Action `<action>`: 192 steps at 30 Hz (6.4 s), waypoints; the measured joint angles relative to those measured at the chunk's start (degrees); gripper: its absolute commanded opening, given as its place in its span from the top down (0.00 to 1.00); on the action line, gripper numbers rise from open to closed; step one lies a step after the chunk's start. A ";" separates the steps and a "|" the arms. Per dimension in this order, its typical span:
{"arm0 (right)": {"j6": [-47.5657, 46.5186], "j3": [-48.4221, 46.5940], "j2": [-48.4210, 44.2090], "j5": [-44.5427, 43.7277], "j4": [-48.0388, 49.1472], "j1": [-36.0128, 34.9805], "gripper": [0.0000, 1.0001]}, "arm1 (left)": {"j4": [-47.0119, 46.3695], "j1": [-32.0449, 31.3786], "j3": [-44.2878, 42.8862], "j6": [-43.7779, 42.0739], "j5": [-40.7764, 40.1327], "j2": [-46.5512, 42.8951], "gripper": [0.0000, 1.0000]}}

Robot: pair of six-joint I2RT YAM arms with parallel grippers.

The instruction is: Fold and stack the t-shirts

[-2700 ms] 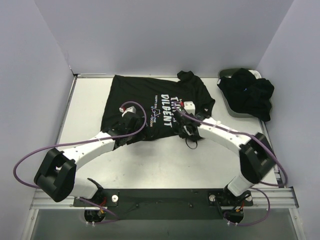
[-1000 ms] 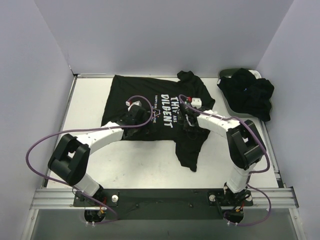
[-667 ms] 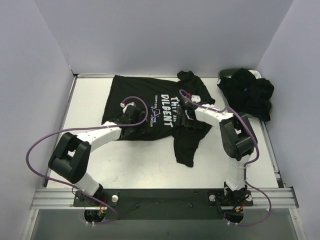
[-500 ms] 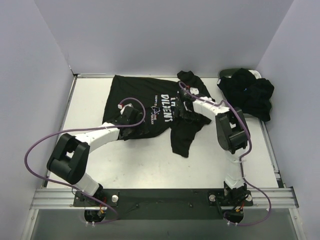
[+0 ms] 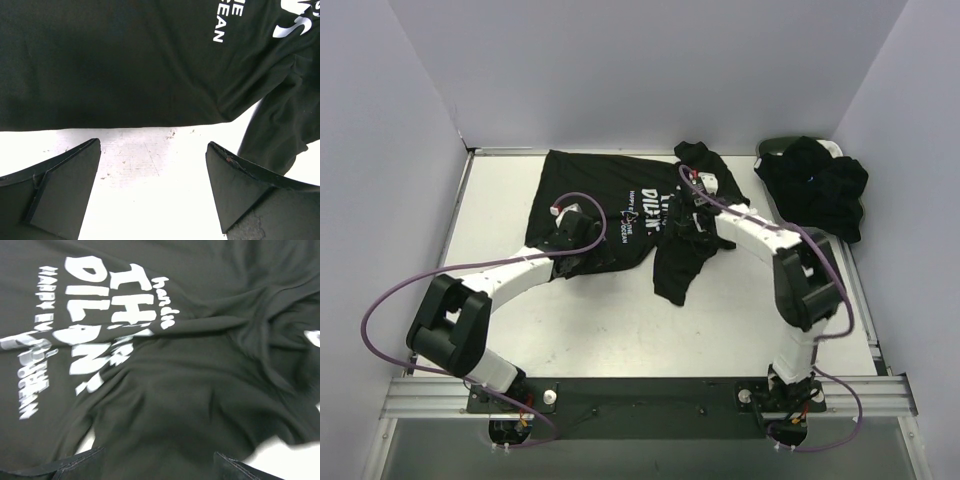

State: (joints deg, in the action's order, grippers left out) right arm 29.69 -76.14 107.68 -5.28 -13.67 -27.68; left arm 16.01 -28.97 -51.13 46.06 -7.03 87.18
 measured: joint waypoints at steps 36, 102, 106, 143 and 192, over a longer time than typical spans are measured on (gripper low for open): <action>19.23 30.91 -16.15 -6.93 10.93 -18.84 1.00 | -0.83 0.00 2.95 1.27 0.42 -3.19 0.06; 13.73 28.33 -24.06 -8.22 -0.81 -22.29 0.04 | 14.05 -10.05 6.16 0.46 -4.92 -14.91 0.09; 13.75 30.16 -29.35 -8.52 -3.78 -23.26 0.04 | 11.91 -10.91 5.88 0.79 -4.39 -12.50 0.10; 24.48 31.61 -24.50 -20.37 -13.00 -40.19 0.60 | 6.88 -12.57 9.27 2.80 -3.23 -8.92 0.10; -0.24 2.05 -16.48 -13.99 -13.90 -9.20 0.04 | 5.92 -11.23 7.41 1.18 -3.50 -4.17 0.10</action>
State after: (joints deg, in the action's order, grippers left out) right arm 29.45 -74.08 91.20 -19.27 -27.57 -36.88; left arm 21.93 -40.21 -43.72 47.24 -10.52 83.00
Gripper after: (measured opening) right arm 0.999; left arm 0.904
